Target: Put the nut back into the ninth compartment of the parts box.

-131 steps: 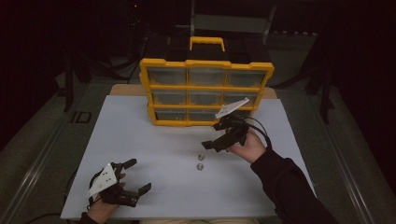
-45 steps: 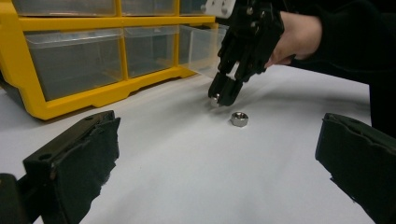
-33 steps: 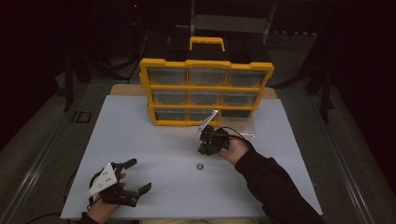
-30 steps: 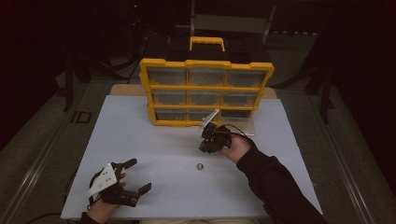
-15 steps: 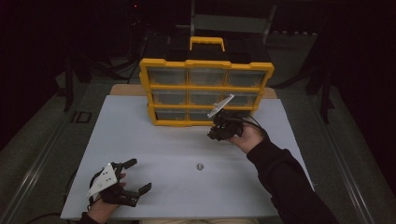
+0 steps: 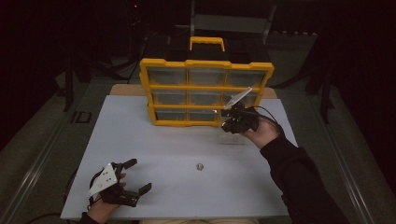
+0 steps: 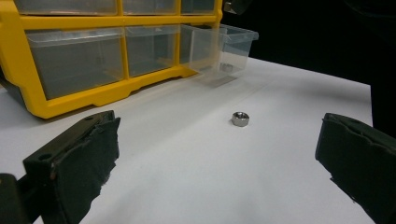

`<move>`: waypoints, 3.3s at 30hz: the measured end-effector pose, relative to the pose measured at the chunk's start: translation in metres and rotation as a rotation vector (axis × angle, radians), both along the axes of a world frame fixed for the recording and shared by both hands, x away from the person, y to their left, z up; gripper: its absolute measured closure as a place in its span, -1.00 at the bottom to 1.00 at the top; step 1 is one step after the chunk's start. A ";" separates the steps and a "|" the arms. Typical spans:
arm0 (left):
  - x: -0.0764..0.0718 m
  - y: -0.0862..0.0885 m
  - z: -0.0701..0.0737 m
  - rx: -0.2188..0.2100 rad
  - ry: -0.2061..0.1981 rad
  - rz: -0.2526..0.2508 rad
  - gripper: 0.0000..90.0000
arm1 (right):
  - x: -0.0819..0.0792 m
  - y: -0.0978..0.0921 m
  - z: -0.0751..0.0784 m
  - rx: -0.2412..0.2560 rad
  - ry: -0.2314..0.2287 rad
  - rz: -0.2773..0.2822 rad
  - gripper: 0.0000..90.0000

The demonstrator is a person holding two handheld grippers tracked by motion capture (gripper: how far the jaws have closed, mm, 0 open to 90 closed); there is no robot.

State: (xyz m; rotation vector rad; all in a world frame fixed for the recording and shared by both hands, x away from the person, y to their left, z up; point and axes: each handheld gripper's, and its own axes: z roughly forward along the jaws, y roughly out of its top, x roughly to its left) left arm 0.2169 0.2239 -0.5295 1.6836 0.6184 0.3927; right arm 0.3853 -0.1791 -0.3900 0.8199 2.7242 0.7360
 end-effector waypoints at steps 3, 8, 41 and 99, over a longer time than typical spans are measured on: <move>0.000 0.000 0.000 0.000 0.001 -0.002 -1.00 | 0.001 -0.008 0.001 -0.001 -0.003 -0.019 0.56; 0.000 0.000 0.000 0.000 0.000 -0.001 -1.00 | 0.002 -0.020 0.000 0.000 -0.002 -0.048 0.56; 0.000 0.000 0.000 0.001 0.000 -0.003 -1.00 | 0.039 -0.022 -0.043 -0.023 0.075 -0.149 0.56; 0.000 -0.001 0.000 0.001 0.011 -0.007 -1.00 | 0.016 -0.038 -0.020 0.044 0.138 -0.245 -0.71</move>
